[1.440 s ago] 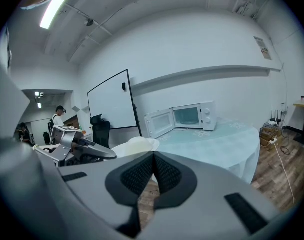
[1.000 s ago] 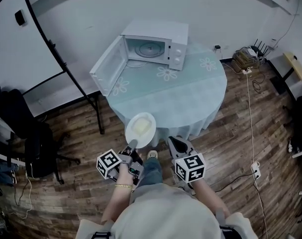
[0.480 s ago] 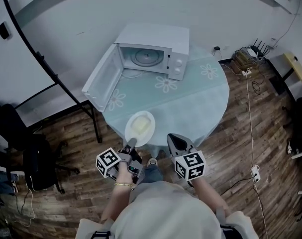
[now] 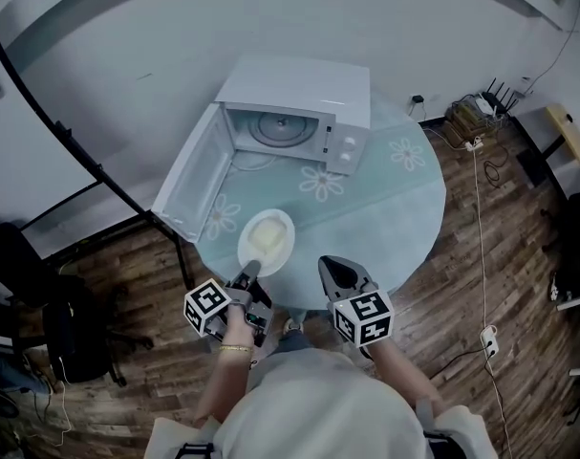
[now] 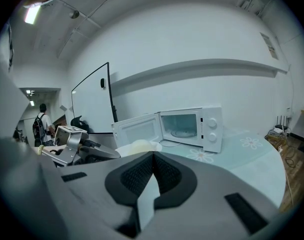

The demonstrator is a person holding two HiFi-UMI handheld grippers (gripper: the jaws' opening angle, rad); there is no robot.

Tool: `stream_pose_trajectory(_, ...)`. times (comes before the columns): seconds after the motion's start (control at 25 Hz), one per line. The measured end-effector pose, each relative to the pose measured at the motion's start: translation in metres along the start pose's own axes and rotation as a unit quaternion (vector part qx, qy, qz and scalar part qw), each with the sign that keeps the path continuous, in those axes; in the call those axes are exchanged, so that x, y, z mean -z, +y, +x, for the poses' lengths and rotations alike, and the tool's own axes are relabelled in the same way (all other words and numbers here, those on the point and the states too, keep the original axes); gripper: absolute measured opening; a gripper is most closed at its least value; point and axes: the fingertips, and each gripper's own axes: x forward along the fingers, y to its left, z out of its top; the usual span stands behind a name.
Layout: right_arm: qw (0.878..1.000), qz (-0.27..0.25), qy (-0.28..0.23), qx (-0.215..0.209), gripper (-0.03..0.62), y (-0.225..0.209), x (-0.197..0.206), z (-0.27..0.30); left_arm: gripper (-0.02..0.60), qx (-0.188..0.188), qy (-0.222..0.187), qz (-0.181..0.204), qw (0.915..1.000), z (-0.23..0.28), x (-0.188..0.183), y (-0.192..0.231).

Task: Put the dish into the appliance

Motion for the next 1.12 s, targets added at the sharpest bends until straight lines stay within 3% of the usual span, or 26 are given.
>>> stream_pose_trajectory(0.64,1.0,0.001,0.009,0.015,0.005,-0.04,-0.032,0.086,0.047,0.004,0.007,0.001,1.0,0.115,-0.072,-0.024)
stream_pose_trajectory(1.12,0.999,0.012,0.03,0.017,0.005,-0.058,-0.033,0.135,0.048,0.008,0.003,-0.031,0.9995,0.209,-0.119,-0.026)
